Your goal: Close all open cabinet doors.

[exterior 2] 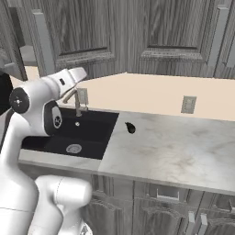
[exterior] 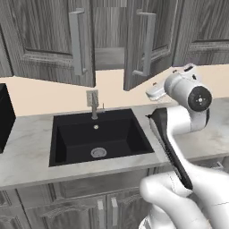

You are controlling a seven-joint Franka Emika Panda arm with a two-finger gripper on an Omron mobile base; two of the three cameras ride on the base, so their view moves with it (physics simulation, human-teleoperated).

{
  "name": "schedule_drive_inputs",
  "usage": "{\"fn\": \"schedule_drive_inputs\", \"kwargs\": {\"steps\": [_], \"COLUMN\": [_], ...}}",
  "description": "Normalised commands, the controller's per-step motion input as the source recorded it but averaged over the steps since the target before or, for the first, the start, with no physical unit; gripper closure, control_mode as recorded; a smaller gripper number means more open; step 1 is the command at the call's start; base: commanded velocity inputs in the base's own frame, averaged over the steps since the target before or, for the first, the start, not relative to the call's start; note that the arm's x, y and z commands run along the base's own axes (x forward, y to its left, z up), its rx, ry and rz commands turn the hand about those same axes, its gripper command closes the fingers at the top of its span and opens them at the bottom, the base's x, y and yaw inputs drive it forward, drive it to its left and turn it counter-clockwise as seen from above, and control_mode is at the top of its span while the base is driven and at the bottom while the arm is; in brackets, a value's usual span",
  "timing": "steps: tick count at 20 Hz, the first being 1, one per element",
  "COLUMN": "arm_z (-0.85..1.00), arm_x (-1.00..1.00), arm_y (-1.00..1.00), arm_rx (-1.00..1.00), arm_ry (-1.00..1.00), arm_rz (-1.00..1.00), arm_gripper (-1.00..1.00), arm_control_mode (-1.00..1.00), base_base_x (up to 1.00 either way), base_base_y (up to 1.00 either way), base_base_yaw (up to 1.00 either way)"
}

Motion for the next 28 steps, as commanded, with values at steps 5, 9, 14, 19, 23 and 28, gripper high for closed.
{"fn": "schedule_drive_inputs", "kwargs": {"steps": [5, 9, 14, 19, 23, 28], "arm_z": [0.82, 0.11, -0.23, -0.05, 0.00, 0.00], "arm_x": [-0.18, 0.27, 0.72, 0.94, 0.98, 1.00], "arm_y": [0.09, 0.00, -0.13, 0.10, 0.33, 0.45], "arm_rx": [-0.04, 0.08, 0.07, 0.00, -0.02, -0.01], "arm_ry": [-0.10, 0.02, 0.00, 0.00, 0.03, 0.07], "arm_rz": [0.30, 0.23, 0.11, 0.09, 0.04, 0.01], "arm_gripper": [-1.00, -1.00, -1.00, -1.00, -1.00, -1.00], "arm_control_mode": [-1.00, -1.00, -1.00, -1.00, -1.00, -1.00], "base_base_x": [0.00, 0.00, 0.00, 0.00, 0.00, 0.00], "base_base_y": [0.00, 0.00, 0.00, 0.00, 0.00, 0.00], "base_base_yaw": [0.00, 0.00, 0.00, 0.00, 0.00, 0.00]}}
